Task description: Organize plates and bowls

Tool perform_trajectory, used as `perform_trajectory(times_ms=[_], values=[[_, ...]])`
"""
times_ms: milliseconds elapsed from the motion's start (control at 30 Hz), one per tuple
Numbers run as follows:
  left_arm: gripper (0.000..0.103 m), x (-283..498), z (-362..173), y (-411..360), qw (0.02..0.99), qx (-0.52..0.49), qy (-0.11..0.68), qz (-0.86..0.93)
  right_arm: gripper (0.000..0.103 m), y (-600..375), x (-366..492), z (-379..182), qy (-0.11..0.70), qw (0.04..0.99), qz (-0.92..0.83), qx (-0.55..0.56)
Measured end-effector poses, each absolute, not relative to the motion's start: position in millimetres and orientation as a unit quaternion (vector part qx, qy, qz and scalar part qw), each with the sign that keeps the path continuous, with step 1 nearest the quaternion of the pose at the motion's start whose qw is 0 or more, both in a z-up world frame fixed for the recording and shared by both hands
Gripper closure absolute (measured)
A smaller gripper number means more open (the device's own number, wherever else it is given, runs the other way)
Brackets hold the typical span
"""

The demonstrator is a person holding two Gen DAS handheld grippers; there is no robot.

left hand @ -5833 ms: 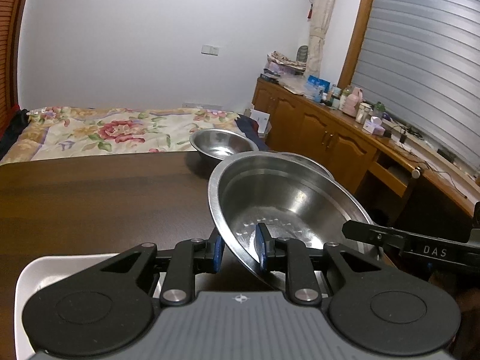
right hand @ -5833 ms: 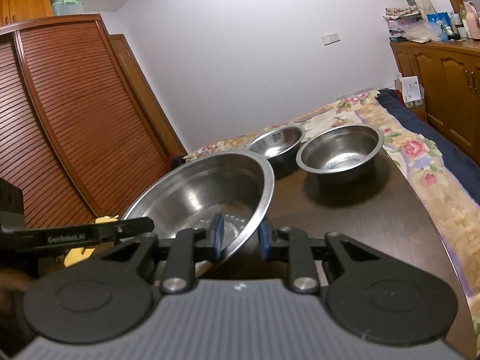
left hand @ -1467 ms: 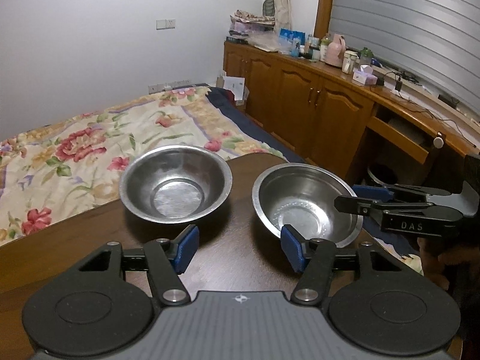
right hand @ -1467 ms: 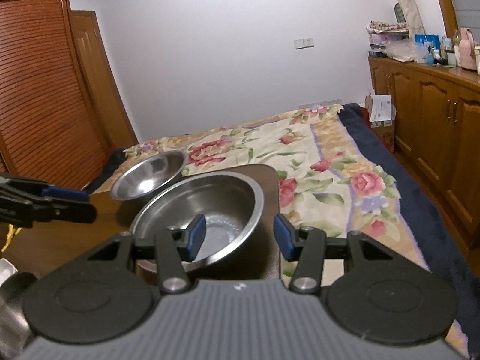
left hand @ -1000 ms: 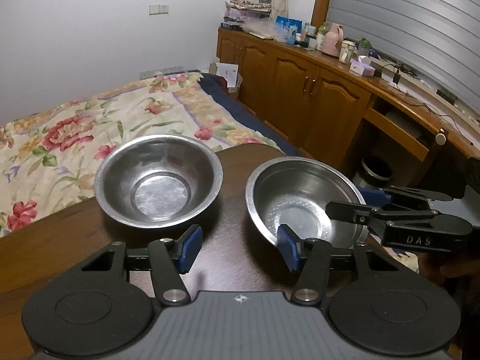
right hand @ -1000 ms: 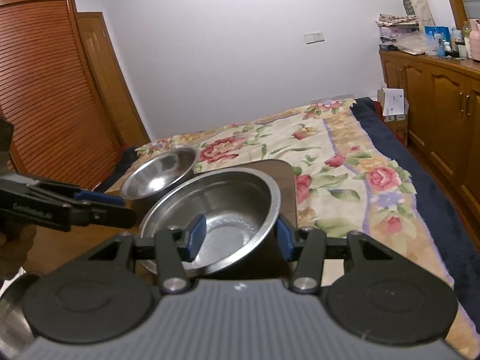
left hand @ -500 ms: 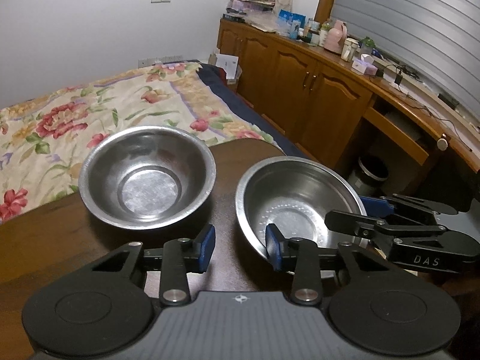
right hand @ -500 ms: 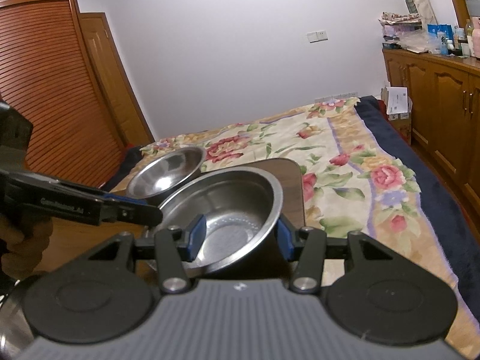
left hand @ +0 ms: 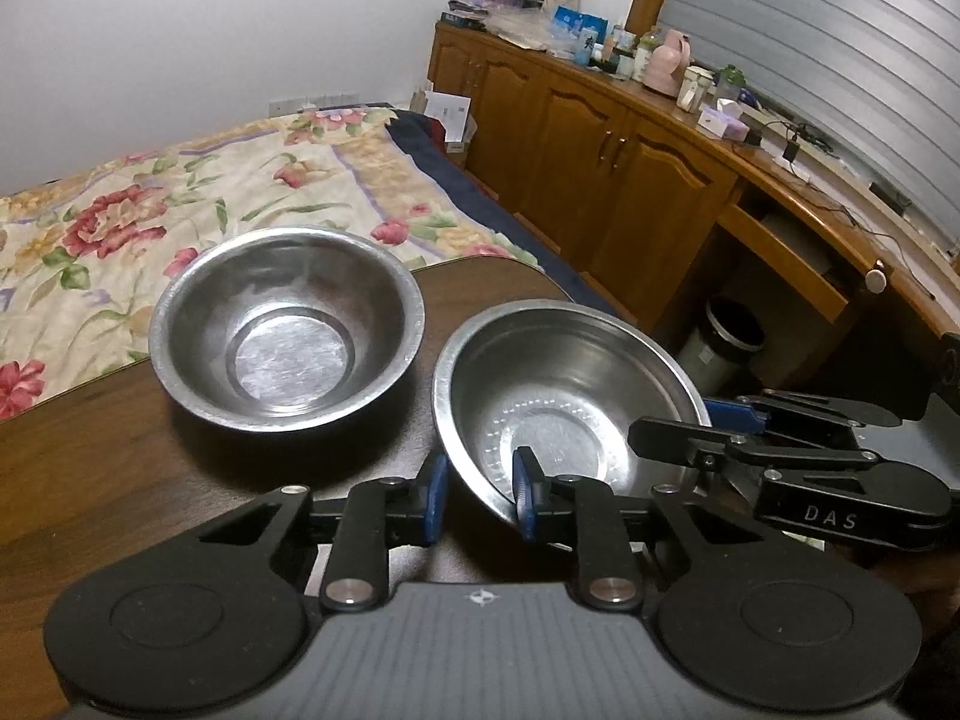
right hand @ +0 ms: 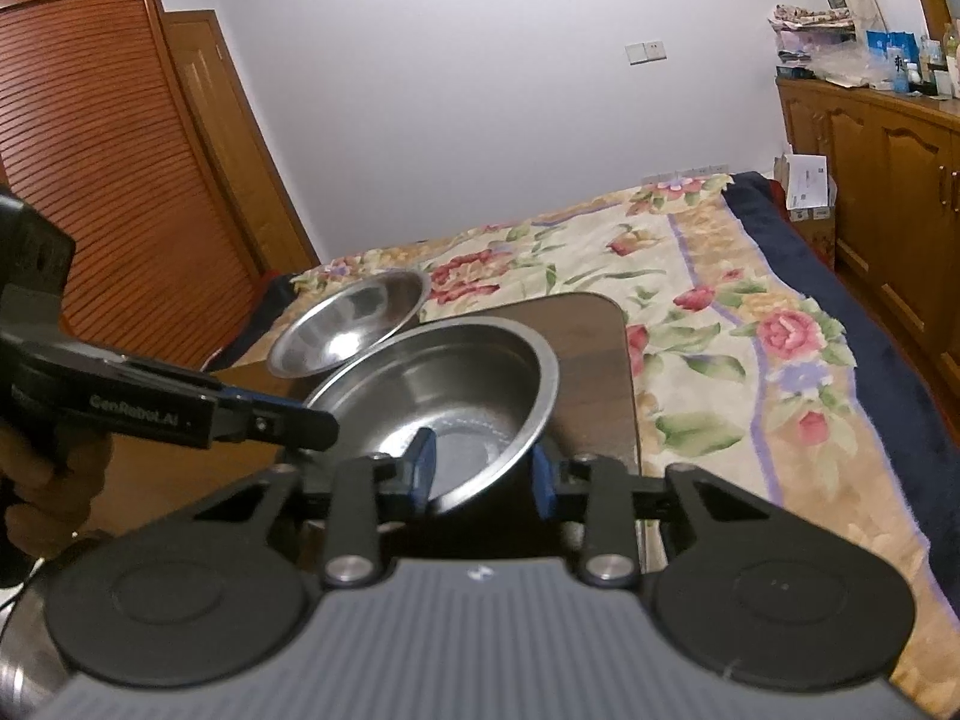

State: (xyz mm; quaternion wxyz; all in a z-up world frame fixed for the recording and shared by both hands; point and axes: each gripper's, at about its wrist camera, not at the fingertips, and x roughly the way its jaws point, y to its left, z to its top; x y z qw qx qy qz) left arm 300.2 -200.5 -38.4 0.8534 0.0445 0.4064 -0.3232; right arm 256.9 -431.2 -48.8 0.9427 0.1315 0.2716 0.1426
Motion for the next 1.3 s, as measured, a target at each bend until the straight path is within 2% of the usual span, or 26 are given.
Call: perform_trajectory(times_ms=[1300], values=[[0.079,211.4,42.6,-165.0,0.881,0.038,0.306,-0.358,0.072,-410.0,193.9,31.8,0.198,0.969,0.132,0.065]])
